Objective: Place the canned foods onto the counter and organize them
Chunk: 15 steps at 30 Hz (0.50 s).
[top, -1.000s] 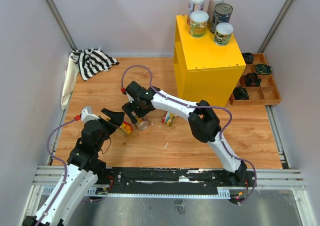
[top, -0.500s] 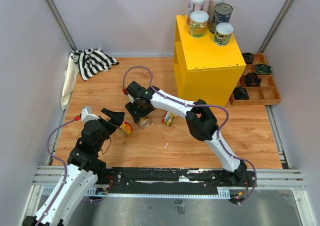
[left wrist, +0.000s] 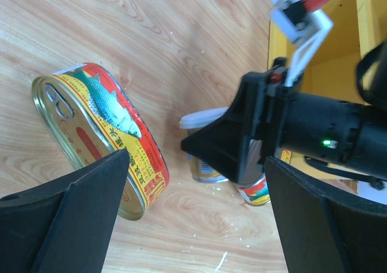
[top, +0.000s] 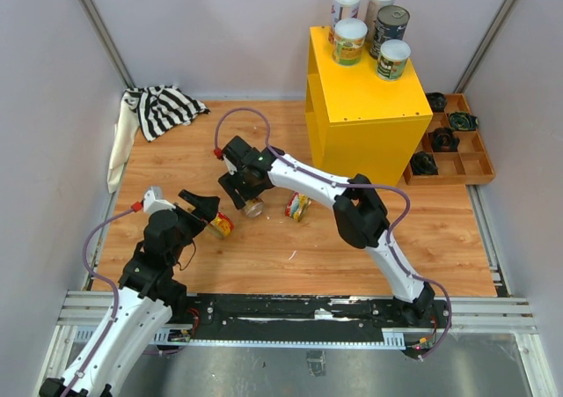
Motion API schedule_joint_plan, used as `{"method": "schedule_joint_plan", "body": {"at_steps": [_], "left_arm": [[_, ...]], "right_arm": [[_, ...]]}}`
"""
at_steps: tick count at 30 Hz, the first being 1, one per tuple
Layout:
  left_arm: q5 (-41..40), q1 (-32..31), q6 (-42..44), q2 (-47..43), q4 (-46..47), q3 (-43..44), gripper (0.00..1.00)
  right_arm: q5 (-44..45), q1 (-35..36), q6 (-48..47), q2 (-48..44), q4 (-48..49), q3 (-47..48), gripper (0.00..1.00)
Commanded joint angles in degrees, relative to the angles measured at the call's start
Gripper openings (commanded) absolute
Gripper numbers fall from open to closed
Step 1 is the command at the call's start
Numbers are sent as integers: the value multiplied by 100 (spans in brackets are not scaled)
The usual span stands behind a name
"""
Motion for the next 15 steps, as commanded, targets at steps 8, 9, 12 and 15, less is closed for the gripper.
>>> {"method": "schedule_joint_plan", "body": {"at_steps": [8,9,12,15], "left_arm": [[-126,46,150,17,11,274,99],[-126,52,139,22,34,265,98],[-118,51,123,52,135,253,99],[-93,52,131,157,210,268,98]], "right_arm": [[607,-85,-433,-1369,528,-125,14],[655,-87,-476,-1451,570,-134,13],[786,-80,-570,-1746,742,-157,10],[966,-70,-673,-2017,950,-155,9]]}}
